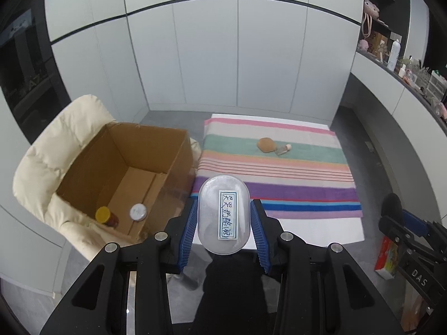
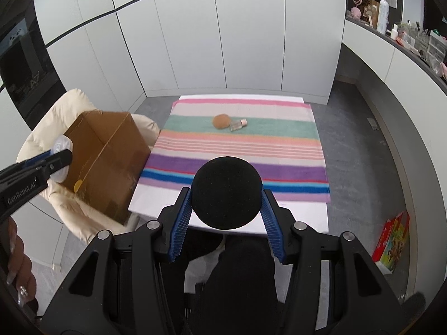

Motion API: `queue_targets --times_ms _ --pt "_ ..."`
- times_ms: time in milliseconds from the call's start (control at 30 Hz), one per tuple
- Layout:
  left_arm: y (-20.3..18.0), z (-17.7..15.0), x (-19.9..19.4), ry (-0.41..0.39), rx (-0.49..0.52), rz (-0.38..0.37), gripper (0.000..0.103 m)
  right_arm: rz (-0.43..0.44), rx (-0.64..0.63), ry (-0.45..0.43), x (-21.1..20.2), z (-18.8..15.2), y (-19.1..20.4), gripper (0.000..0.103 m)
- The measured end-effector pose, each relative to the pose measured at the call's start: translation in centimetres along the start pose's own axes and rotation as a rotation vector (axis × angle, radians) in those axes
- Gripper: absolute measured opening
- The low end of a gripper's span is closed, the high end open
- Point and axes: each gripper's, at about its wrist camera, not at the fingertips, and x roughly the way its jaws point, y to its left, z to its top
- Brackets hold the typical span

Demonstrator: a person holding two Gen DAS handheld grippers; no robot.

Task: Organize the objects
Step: 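Carry the clear container and black puff over the cardboard box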

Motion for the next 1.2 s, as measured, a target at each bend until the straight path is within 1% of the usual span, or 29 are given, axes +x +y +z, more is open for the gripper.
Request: queue_targets --times_ms 167,233,367,533,800,1033,1200 --pt "0.2 -1.3 -0.9 0.010 -0.001 -0.007 0.040 0.014 0.007 0.022 -0.8 -2.1 -0.1 0.052" --pt "0.1 -1.6 -1.1 0.007 0.006 0.005 0.040 0.018 0.011 0.027 -1.1 -2.8 -0.2 0.052" --pt "-0.1 -2.0 -1.5 0.005 0.012 0.004 0.040 0.007 0.012 0.031 -1.3 -3.8 -0.5 0.052" --pt "-0.3 -2.2 -1.5 0.012 0.014 0.007 0.040 0.004 0.019 0.027 -1.3 -4.1 -0.8 0.052" --pt "1.1 -2.4 -0.8 0.026 -0.019 0.014 0.040 0.000 0.007 0.039 -0.8 -3.7 -0.4 0.052" --pt "3.5 -2.7 -0.4 0.034 -0.066 0.047 0.040 0.033 -0.053 0.053 0.3 -3.0 2.2 0.052" --pt "6.4 -3.3 -0.2 0.048 -0.116 0.084 0.040 0.077 -0.115 0.064 1.3 -2.2 5.4 0.052"
